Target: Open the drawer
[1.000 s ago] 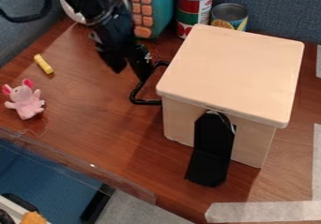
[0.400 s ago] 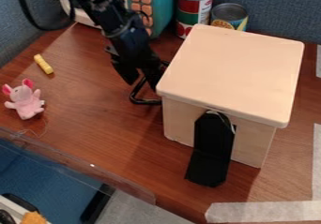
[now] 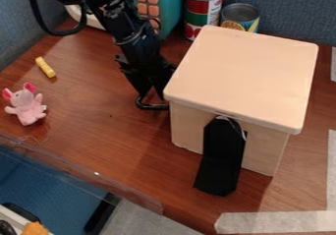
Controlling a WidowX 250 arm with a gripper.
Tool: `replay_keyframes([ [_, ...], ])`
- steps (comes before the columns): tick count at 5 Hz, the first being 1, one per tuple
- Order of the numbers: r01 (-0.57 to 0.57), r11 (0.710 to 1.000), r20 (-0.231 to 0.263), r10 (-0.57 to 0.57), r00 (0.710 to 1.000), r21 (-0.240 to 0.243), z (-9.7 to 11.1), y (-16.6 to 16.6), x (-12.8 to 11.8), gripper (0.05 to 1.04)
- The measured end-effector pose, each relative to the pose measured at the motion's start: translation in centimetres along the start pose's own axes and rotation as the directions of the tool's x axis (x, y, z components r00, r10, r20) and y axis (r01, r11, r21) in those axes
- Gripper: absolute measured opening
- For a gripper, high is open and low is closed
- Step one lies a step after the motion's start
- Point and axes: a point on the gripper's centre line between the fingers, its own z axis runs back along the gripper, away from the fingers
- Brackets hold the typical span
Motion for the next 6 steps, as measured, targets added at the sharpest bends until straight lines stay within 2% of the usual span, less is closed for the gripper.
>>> replay_keyframes([
  [1, 0.003, 1.000, -0.046, -0.002, 0.999, 0.003, 0.0, 0.1, -0.7, 0.340],
  [2, -0.003, 0.999, -0.107, 0.008, 0.994, 0.046, 0.8, 1.2, -1.4, 0.181],
  [3, -0.007, 0.996, -0.154, 0.021, 0.988, 0.093, 2.0, 3.1, -1.8, 0.159],
  [5, 0.007, 0.982, -0.244, 0.040, 0.969, 0.189, 3.5, 4.9, -2.4, 0.158],
  [6, 0.008, 0.977, -0.267, 0.051, 0.962, 0.213, 3.8, 5.2, -2.7, 0.158],
])
